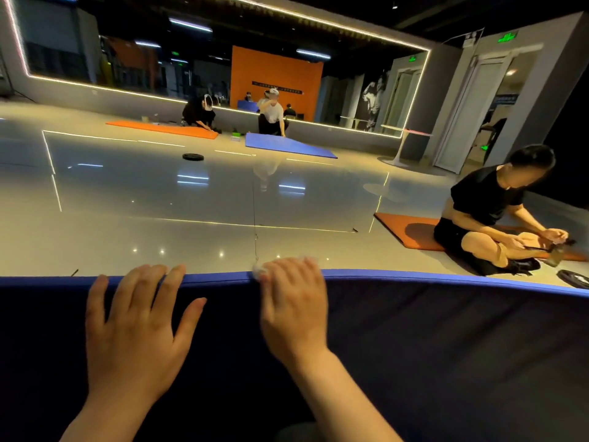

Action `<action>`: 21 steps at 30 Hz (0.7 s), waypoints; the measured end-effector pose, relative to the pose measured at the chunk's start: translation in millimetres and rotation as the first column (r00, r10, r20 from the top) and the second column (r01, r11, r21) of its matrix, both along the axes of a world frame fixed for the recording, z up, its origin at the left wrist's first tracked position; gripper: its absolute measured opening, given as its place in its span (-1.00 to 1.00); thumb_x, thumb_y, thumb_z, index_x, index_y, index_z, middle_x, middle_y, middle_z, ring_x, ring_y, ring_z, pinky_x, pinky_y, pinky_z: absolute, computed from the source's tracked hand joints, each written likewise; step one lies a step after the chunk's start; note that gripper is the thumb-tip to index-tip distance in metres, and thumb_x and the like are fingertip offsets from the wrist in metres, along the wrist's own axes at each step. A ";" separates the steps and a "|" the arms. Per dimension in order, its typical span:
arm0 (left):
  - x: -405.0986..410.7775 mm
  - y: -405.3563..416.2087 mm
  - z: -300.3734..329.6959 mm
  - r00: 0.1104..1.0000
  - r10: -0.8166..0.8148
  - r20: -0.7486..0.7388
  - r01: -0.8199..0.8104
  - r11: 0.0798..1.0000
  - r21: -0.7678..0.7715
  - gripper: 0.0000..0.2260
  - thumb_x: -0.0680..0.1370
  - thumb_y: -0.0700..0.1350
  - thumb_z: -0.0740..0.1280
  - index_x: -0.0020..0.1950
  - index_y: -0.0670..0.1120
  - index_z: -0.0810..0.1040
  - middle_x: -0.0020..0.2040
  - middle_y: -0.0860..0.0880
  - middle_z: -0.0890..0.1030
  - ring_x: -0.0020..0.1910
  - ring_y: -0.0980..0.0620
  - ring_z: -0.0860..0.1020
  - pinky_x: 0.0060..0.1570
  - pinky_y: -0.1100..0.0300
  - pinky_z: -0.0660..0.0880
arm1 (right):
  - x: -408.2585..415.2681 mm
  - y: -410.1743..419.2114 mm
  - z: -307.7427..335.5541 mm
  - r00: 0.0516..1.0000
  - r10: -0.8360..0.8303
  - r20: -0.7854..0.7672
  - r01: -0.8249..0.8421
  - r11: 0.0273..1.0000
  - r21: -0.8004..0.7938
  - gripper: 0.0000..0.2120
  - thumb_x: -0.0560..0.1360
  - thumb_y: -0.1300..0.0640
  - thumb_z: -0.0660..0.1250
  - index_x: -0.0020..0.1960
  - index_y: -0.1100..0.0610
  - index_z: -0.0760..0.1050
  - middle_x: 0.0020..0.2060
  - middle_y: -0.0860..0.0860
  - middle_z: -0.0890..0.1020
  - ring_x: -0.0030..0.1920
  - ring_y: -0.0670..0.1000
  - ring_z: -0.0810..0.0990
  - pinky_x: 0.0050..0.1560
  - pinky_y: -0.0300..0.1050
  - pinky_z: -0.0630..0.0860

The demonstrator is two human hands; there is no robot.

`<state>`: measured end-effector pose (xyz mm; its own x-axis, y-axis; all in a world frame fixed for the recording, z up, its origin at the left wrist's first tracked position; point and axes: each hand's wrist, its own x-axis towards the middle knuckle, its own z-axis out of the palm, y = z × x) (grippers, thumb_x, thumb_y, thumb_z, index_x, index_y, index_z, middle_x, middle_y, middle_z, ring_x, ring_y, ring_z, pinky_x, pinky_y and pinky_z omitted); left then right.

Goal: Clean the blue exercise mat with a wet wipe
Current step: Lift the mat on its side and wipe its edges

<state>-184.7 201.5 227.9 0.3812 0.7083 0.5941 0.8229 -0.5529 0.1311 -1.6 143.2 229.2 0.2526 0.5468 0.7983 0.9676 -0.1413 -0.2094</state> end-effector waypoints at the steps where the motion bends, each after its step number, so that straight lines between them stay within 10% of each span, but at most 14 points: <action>1: -1.7 1.6 0.5 1.000 0.000 -0.007 0.000 1.000 0.002 -0.33 0.61 0.28 -0.15 0.29 -0.16 0.49 0.18 -0.19 0.53 0.23 -0.25 0.45 0.37 -0.25 0.11 | -19.3 7.7 0.8 0.999 0.039 0.027 -0.039 0.999 -0.017 -0.61 0.66 -0.01 -0.01 -0.07 0.07 0.56 -0.11 -0.06 0.61 -0.03 0.01 0.53 0.36 0.00 0.28; 9: -5.4 8.7 -0.9 1.000 -0.012 0.010 0.012 0.998 0.059 -0.37 0.61 0.27 -0.13 0.29 -0.15 0.47 0.19 -0.20 0.52 0.22 -0.25 0.45 0.33 -0.28 0.17 | 39.4 -24.4 5.3 0.928 0.028 0.372 0.038 0.985 -0.170 -0.73 0.50 0.19 0.18 0.12 0.18 0.56 -0.03 0.07 0.61 -0.03 0.16 0.56 0.30 0.04 0.34; 21: 2.7 -0.9 -4.0 0.998 -0.022 0.058 0.018 0.998 0.066 -0.37 0.60 0.27 -0.09 0.28 -0.18 0.48 0.18 -0.22 0.51 0.21 -0.28 0.44 0.36 -0.25 0.10 | 47.3 -28.3 -0.9 0.988 -0.153 -0.037 0.154 0.988 0.021 -0.62 0.66 0.04 0.01 -0.10 0.10 0.56 -0.13 -0.02 0.60 -0.04 0.09 0.55 0.37 0.03 0.25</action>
<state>-182.0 200.6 223.9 0.3577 0.6599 0.6607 0.8035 -0.5780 0.1423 45.7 114.9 228.3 0.3600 0.4806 0.7996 0.9268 -0.2823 -0.2476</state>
